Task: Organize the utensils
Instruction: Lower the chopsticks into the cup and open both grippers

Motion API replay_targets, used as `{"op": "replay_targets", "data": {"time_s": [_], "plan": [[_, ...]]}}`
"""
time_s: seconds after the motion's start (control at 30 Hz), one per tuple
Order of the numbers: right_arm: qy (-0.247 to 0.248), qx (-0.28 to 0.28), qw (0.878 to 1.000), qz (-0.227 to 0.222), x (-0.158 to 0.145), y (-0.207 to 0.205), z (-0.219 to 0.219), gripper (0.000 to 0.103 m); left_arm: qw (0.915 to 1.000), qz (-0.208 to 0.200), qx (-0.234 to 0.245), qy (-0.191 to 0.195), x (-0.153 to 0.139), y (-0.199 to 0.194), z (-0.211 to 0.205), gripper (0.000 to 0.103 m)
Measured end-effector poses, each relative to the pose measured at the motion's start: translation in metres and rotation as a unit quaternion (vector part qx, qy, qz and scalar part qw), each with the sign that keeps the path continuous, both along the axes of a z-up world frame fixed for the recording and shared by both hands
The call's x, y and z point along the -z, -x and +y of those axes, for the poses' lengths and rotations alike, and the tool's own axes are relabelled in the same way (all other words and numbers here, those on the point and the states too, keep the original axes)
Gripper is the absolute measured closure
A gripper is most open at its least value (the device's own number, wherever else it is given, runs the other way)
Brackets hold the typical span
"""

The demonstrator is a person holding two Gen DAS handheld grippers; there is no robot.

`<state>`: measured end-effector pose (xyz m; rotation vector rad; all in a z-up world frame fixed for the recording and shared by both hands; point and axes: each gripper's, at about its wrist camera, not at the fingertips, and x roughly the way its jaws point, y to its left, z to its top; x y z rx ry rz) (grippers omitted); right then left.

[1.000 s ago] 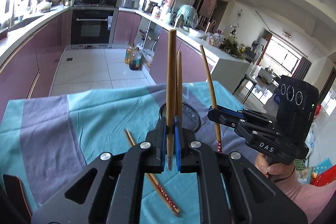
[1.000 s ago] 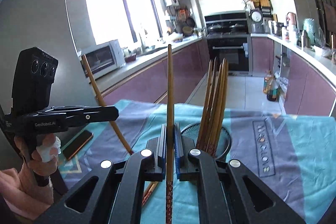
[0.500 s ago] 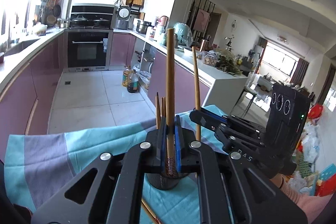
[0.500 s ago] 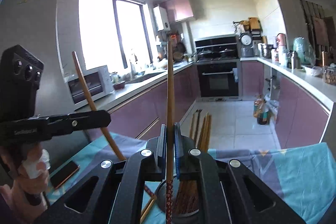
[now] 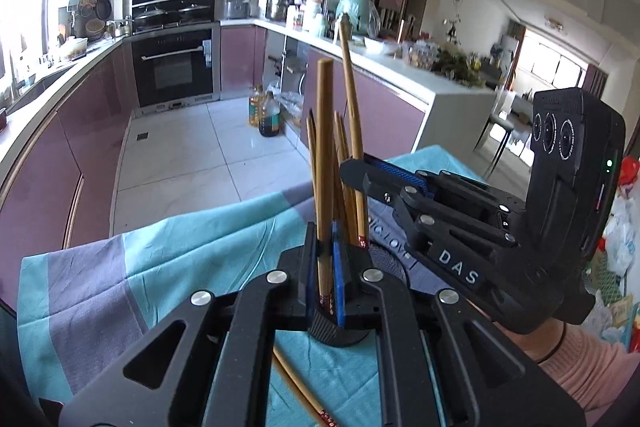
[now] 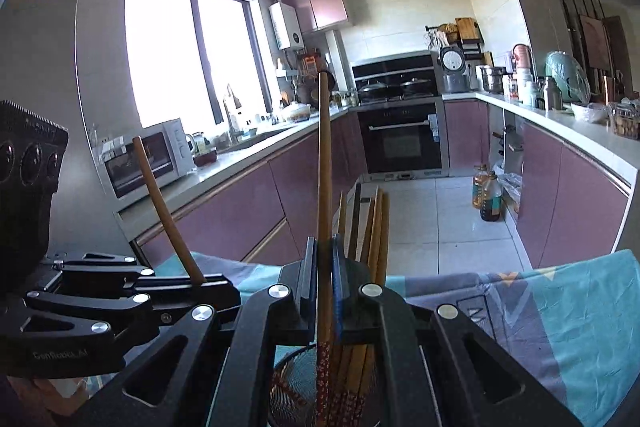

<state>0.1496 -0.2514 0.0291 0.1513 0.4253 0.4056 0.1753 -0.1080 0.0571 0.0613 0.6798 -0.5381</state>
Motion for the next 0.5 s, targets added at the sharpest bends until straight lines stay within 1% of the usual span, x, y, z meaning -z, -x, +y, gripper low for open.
{"op": "replay_targets", "data": {"time_s": [0.1,0.27,0.47,0.5], "plan": [[0.002,-0.004,1.0,0.023,0.006,0.0,0.001,0.097,0.9999,0.007,0.006,-0.011,0.006,-0.002,-0.004,0.095],[0.003,-0.011,0.998,0.058,0.015,0.001,0.0,0.097,0.9994,0.026,0.018,-0.016,0.016,-0.012,-0.008,0.095],[0.017,-0.011,0.996,0.083,0.023,-0.004,0.003,0.097,0.9978,0.057,0.026,-0.022,0.028,-0.035,-0.012,0.095],[0.017,-0.01,0.996,0.086,0.024,-0.004,0.002,0.095,0.9976,0.059,0.025,-0.025,0.031,-0.038,-0.013,0.095]]}}
